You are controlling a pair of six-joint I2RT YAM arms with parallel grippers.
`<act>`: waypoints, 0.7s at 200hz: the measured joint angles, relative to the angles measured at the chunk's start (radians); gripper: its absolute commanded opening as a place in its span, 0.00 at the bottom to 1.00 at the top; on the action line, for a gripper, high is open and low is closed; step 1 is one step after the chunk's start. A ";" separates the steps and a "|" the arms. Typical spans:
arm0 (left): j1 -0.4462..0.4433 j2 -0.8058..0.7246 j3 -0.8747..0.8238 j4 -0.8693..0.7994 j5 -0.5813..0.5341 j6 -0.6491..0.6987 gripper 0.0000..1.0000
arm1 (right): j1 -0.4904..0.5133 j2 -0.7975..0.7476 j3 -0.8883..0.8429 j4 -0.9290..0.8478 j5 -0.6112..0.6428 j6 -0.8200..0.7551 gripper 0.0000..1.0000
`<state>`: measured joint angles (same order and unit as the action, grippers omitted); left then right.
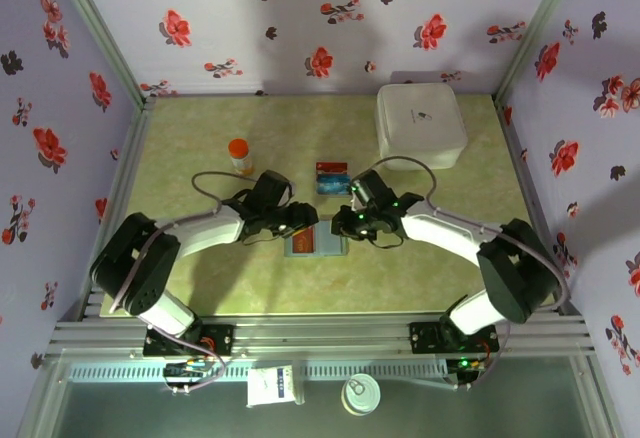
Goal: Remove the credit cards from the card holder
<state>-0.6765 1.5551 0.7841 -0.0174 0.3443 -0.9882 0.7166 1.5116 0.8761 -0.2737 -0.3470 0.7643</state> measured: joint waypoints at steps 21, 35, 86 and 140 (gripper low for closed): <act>0.024 -0.040 -0.048 0.007 0.000 0.001 0.44 | 0.029 0.063 0.051 0.005 0.000 0.003 0.19; 0.041 -0.058 -0.078 0.013 0.004 0.000 0.43 | 0.043 0.103 0.081 0.009 -0.001 0.004 0.19; 0.083 -0.063 -0.125 0.026 0.027 0.023 0.27 | 0.070 0.221 0.169 0.011 -0.001 0.006 0.18; 0.118 -0.055 -0.137 0.035 0.043 0.065 0.07 | 0.078 0.290 0.227 0.006 -0.004 0.006 0.18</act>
<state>-0.5587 1.5005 0.6476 0.0181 0.3874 -0.9230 0.7948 1.8015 1.1030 -0.2676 -0.3511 0.7704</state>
